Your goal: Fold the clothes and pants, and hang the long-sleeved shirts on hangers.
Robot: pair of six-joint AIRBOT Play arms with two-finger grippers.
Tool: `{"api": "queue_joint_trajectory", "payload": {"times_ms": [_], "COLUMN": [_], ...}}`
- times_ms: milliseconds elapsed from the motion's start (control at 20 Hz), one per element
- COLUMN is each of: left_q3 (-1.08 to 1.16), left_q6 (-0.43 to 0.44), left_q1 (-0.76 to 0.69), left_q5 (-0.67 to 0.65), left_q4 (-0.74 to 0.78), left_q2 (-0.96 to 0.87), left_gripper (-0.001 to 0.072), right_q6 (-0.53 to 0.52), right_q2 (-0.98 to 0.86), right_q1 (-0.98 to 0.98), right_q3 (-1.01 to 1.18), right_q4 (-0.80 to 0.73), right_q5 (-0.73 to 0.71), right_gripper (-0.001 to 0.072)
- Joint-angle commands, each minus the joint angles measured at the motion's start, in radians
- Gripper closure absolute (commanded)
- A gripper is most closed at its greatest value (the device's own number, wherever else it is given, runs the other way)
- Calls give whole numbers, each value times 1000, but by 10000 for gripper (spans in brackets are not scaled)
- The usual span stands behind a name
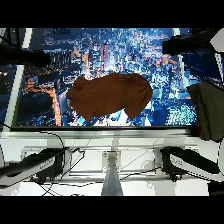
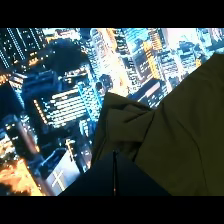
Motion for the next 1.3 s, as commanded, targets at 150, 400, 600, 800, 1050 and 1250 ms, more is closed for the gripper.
{"api": "queue_joint_trajectory", "payload": {"times_ms": [150,400,600,800,1050,1250], "left_q3": [1,1,1,1,1,1], "left_q6": [0,0,0,0,0,0], "left_q1": [0,0,0,0,0,0], "left_q5": [0,0,0,0,0,0], "left_q4": [0,0,0,0,0,0], "left_q2": [0,0,0,0,0,0], "left_gripper": [689,689,689,689,689,689], "right_q6": [0,0,-31,-94,-196,-318], "right_q2": [0,0,-1,-19,-28,-31], "right_q1": [0,0,-18,-171,-484,-547], "right_q3": [0,0,0,-9,-317,-662], "right_q4": [0,4,-72,-157,193,511], "right_q5": [0,-8,-161,-42,29,-80], "right_gripper": [696,696,696,698,698,585]}}
